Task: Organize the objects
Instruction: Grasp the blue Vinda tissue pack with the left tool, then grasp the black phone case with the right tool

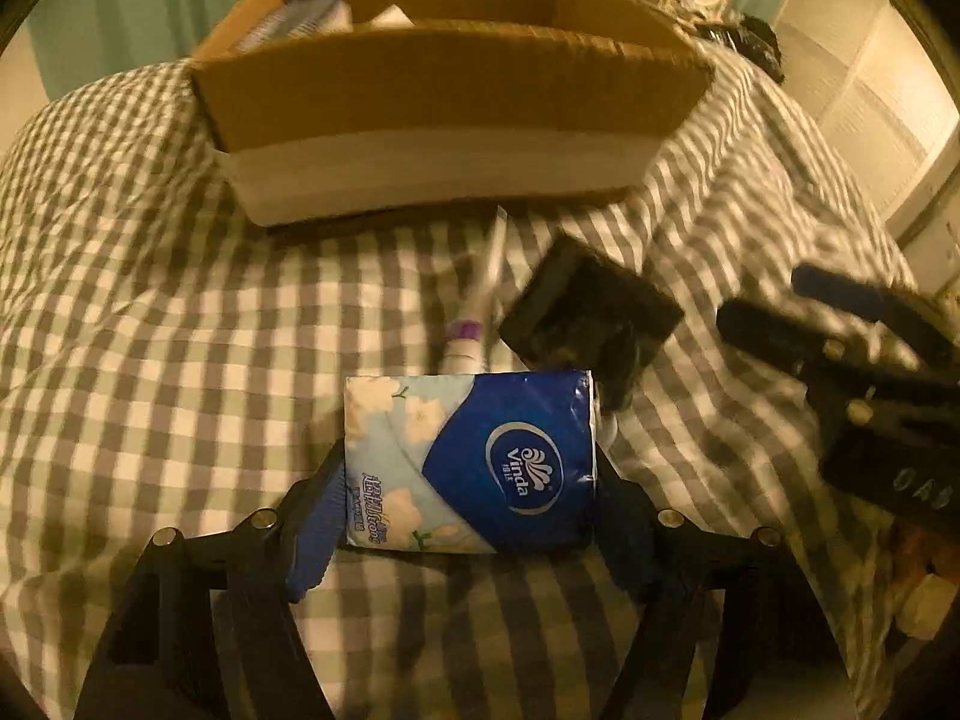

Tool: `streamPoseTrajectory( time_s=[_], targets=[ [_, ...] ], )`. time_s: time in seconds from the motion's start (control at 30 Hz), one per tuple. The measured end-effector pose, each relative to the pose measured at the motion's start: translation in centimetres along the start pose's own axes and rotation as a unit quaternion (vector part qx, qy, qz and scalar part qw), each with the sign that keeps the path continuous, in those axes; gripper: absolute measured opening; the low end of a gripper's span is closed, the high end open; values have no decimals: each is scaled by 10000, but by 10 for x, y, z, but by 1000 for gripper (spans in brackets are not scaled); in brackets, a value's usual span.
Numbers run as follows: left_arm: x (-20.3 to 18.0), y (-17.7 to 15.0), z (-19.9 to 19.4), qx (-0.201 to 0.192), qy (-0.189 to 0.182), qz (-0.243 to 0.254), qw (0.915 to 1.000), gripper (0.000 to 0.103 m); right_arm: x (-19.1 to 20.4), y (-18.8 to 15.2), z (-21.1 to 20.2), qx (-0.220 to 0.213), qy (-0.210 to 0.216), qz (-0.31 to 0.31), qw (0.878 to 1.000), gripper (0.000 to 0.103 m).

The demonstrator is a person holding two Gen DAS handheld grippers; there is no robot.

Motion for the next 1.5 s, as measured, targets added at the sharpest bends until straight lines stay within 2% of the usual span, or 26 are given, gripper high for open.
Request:
streamPoseTrajectory(
  time_s=[0.1,0.23,0.43,0.5,0.63,0.73,0.8,0.93,1.23,1.4,1.5],
  targets=[
    [17,12,-25,-346,171,-166,9991,74,3,-1,-3,-61,60,-4,10000,76],
    [45,25,-48,-726,829,-227,9937,74,15,-5,-4,-17,213,-68,9997,76],
    [67,28,-43,-720,1061,-308,9913,74,40,3,2,11,357,-636,9973,76],
    [70,27,-42,-707,1069,-283,9914,74,52,5,7,124,607,-944,9936,77],
    [67,25,-37,-691,1032,-233,9920,74,69,14,20,259,577,-1449,9874,79],
    [72,23,-33,-649,1016,-274,9923,74,76,20,34,328,390,-1690,9843,79],
    [74,24,-30,-630,959,-323,9929,74,81,19,44,447,464,-1764,9822,77],
    [74,23,-27,-599,934,-329,9933,74,85,19,52,494,356,-1901,9799,76],
    [72,22,-25,-559,983,-306,9931,74,84,16,52,522,100,-2040,9775,74],
    [73,22,-24,-562,994,-308,9930,74,72,18,58,657,346,-1645,9836,73],
    [73,21,-24,-554,1039,-309,9926,74,66,20,53,554,331,-1506,9865,68]
  ],
)
Point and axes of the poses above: each gripper's, at about its wrist camera, not at the fingertips, and z roughly the way its jaws point, x to its left, y to its top, the point moved 8 cm from there along z, roughly the way its jaws point, and after that the axes turned 5 degrees about -z, right-handed, at the moved point
